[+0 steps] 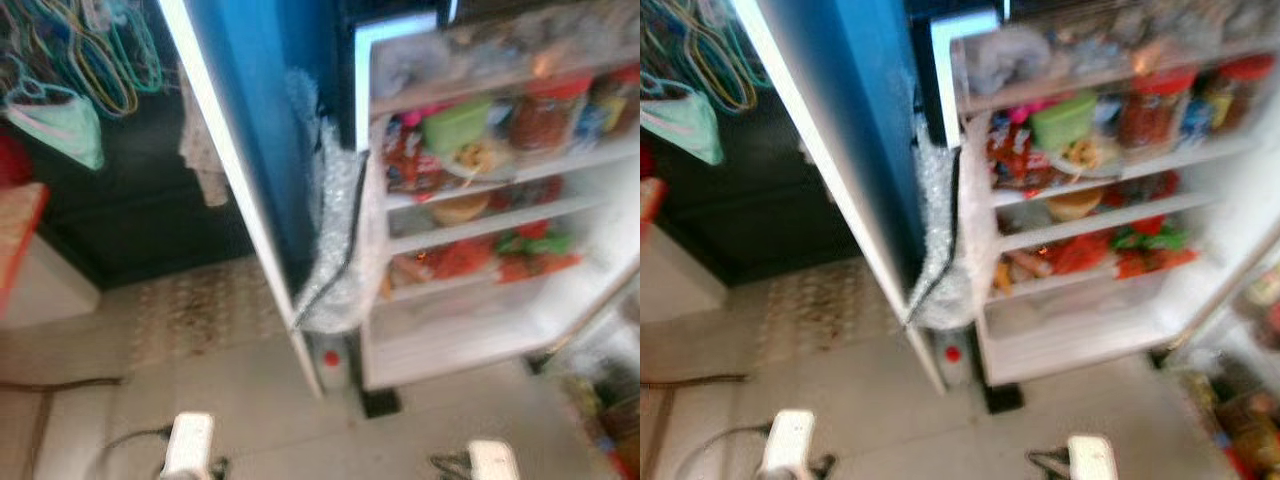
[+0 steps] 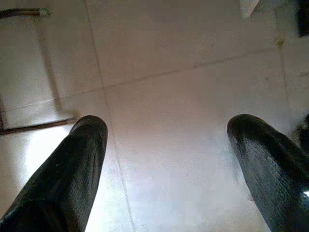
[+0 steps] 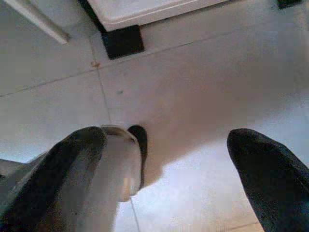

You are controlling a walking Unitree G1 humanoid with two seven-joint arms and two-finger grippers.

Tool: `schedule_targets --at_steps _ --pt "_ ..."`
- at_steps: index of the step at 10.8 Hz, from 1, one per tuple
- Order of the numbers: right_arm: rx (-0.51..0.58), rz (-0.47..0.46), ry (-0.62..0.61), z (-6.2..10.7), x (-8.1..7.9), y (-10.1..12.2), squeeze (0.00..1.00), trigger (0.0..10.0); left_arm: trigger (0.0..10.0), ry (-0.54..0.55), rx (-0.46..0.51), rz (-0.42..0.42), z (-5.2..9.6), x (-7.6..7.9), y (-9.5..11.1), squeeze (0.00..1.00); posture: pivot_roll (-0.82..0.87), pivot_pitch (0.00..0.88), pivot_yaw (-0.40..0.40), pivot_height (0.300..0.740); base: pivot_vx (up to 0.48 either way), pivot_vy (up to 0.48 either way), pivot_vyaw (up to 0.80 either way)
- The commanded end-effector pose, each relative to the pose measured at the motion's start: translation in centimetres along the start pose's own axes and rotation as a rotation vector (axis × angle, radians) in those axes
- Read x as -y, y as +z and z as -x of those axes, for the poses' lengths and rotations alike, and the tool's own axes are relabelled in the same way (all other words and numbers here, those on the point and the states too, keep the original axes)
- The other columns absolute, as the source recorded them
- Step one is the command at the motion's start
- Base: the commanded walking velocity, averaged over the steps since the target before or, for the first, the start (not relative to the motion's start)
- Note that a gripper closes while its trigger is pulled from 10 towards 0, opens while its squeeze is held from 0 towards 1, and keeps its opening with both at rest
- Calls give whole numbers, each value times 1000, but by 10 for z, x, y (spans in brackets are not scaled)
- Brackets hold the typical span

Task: Restocking fridge

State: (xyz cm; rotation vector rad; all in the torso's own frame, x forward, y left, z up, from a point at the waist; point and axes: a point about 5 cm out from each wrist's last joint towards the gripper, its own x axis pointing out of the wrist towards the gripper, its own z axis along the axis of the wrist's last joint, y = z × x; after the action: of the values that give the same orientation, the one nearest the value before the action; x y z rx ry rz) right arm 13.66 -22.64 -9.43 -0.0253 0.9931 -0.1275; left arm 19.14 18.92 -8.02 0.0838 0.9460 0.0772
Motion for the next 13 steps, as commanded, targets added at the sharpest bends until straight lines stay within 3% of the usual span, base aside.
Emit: schedule_targets --at_steps 1,7,9,13 --pt "-7 -4 23 0 -8 -2 0 10000 10000 25 -19 -24 1 -11 -5 0 -135 36 125 740 0 401 0" --pt "0 -9 13 -1 -7 2 0 10000 10000 25 -13 -14 0 -10 -2 0 -137 67 118 740 0 399 0" --pt "0 -12 9 -1 -7 2 0 10000 10000 24 -8 -22 0 -10 -2 0 -138 66 119 740 0 0 0" --pt "-14 -13 10 -2 -9 1 0 10000 10000 26 -12 -29 0 -12 -2 0 -133 77 131 740 0 0 -783"
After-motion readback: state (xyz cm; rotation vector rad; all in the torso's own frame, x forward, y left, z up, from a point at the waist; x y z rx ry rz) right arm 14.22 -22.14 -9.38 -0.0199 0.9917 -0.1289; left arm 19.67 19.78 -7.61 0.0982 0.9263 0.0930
